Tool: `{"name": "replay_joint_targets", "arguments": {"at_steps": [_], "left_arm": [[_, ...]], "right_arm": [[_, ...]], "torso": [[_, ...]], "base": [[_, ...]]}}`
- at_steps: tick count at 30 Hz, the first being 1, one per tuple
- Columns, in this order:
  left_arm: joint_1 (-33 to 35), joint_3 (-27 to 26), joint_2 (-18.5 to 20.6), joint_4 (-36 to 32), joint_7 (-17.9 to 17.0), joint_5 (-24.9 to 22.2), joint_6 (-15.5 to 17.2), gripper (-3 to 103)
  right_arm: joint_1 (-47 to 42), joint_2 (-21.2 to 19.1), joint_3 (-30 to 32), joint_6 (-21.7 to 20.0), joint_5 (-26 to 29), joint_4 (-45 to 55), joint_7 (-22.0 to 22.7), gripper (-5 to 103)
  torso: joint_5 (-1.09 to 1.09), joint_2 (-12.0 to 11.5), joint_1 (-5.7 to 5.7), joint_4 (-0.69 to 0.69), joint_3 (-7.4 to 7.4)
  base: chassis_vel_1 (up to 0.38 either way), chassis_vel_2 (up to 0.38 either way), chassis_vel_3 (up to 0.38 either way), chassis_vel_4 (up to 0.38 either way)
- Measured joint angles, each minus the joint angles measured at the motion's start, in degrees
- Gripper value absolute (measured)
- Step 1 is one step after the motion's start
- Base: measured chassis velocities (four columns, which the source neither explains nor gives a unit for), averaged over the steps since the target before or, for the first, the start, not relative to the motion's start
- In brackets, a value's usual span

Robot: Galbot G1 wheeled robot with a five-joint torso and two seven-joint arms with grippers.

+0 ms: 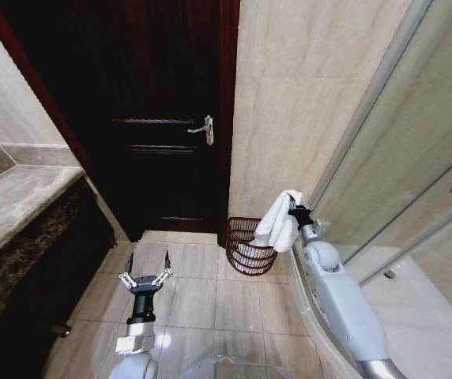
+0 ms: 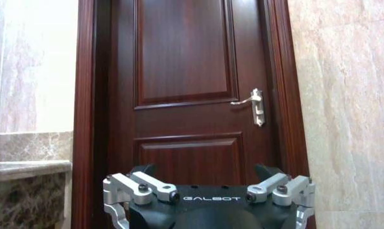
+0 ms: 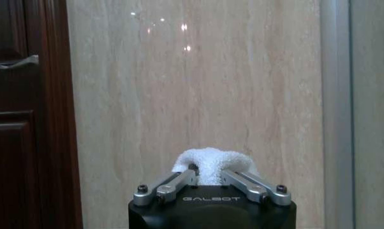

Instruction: Discard the used towel into the hamper.

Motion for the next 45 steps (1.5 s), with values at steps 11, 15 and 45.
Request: {"name": "replay_joint_targets", "arguments": {"at_steps": [11,15,45], "left_arm": [[0.16,1.35,0.0,-0.01,0.05,0.38,-0.03,100],[0.19,1.43,0.0,0.07,0.05,0.39,-0.09,100],[-0.04,1.97,0.0,1.03,0.08,0.6,-0.6,100]], "right_arm": [[-2.95,-0.11,1.63,-0.12,-0.2,2.71,-0.06,3],[-3.92,0.3,2.13,-0.15,-0.61,3.61,-0.06,3],[-9.59,1.84,5.78,0.53,-1.83,9.56,-0.81,3]], "torso": [[0.01,-2.92,-1.23,0.01,-1.67],[0.0,-3.95,-1.69,0.01,-2.25],[0.01,-11.25,-4.77,0.01,-6.46]], "base": [[-0.022,0.018,0.017,-0.022],[-0.031,0.03,0.034,-0.038],[-0.034,0.028,0.027,-0.028]]}}
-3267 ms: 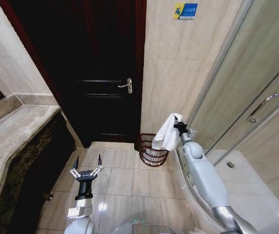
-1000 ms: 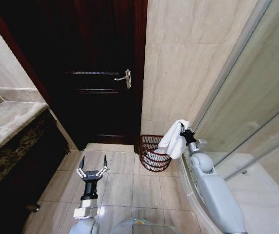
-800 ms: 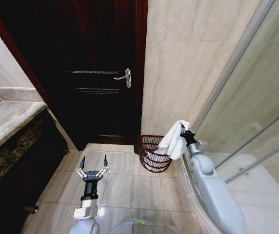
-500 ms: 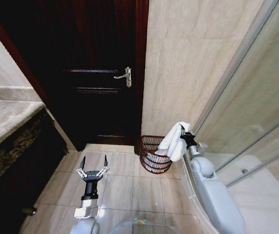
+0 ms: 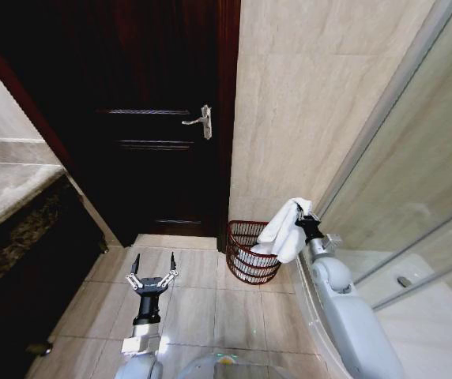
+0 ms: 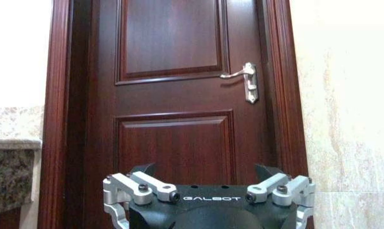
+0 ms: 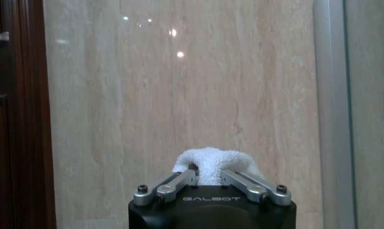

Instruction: Discard the used towel into the hamper.

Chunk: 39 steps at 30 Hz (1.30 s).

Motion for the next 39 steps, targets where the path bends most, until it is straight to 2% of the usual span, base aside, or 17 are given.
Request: {"name": "replay_joint_targets", "arguments": {"at_steps": [21,32,39], "left_arm": [[-0.17,-0.22,0.0,0.28,0.0,-0.37,-0.18,100],[0.07,0.61,0.0,0.04,0.0,0.18,-0.18,100],[0.03,1.04,0.0,0.27,-0.72,0.51,-0.81,100]], "right_arm": [[-5.49,1.24,2.23,-0.34,-0.67,8.0,0.45,3],[-11.09,2.29,4.38,-0.15,-0.94,12.03,-0.67,3],[-11.28,2.59,4.73,-0.06,-0.62,12.08,-0.81,3]], "torso": [[-0.01,-5.02,-2.13,0.01,-2.91],[0.0,-8.01,-3.27,0.0,-4.73],[0.0,-8.84,-3.66,0.01,-5.17]], "base": [[-0.03,0.034,0.04,-0.035],[-0.03,0.031,0.035,-0.03],[0.0,0.0,0.0,0.0]]}}
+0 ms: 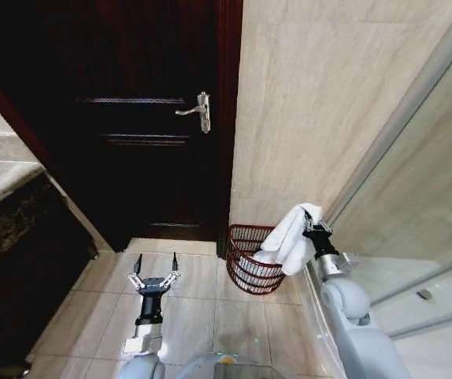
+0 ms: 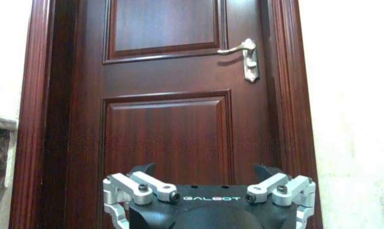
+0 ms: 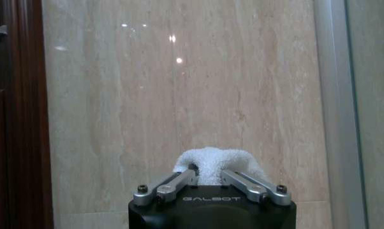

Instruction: Discard the used towel into the hamper.

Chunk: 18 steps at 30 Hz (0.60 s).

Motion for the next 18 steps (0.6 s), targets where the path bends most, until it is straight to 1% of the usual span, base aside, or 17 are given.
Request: {"name": "replay_joint_targets", "arguments": {"at_steps": [8,15,18], "left_arm": [[0.06,0.29,0.0,0.18,-0.15,0.21,-0.1,100],[0.08,0.12,0.0,0.34,-0.23,0.41,-0.19,100],[0.22,0.31,0.0,0.4,-0.69,0.41,-0.51,100]], "right_arm": [[1.48,-1.21,0.06,-0.6,0.97,0.19,-0.06,3],[5.96,-2.94,-0.95,-1.84,2.65,-0.73,0.58,3],[5.65,-2.73,-0.88,-1.85,2.55,-0.03,0.42,3]], "torso": [[0.0,-0.01,-0.03,0.0,0.03],[-0.01,0.21,0.07,0.01,0.16],[0.0,0.26,0.09,0.02,0.19]], "base": [[0.0,0.0,0.0,0.0],[-0.053,0.046,0.045,-0.044],[-0.053,0.056,0.057,-0.043]]}}
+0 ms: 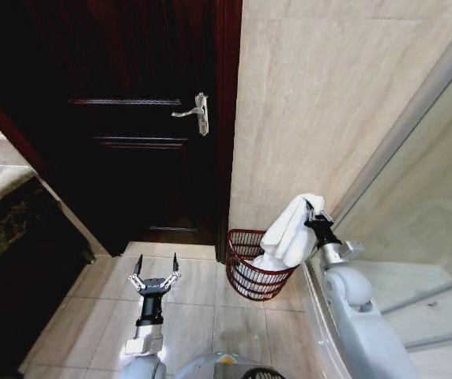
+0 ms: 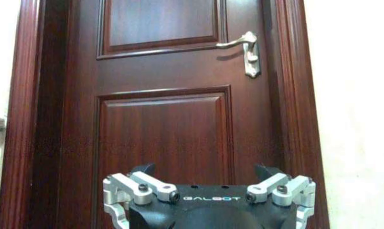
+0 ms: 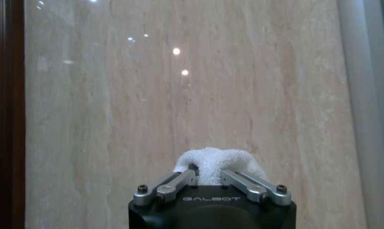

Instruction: Discard the used towel into the hamper.

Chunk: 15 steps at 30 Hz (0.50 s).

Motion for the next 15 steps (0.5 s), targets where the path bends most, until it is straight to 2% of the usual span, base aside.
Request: {"name": "replay_joint_targets", "arguments": {"at_steps": [9,15], "left_arm": [[0.36,1.62,0.0,-0.36,-2.64,0.48,2.0,100],[0.42,2.33,0.0,-0.09,-3.4,1.28,2.46,100]], "right_arm": [[-6.74,3.19,0.41,1.3,-3.43,4.0,-1.22,3],[-7.55,3.36,1.16,1.55,-4.5,4.09,-1.51,3]], "torso": [[-0.01,-0.89,-0.41,0.01,-0.52],[-0.01,-2.24,-0.98,0.01,-1.26]], "base": [[-0.006,0.005,0.005,-0.005],[0.0,0.0,0.0,0.0]]}}
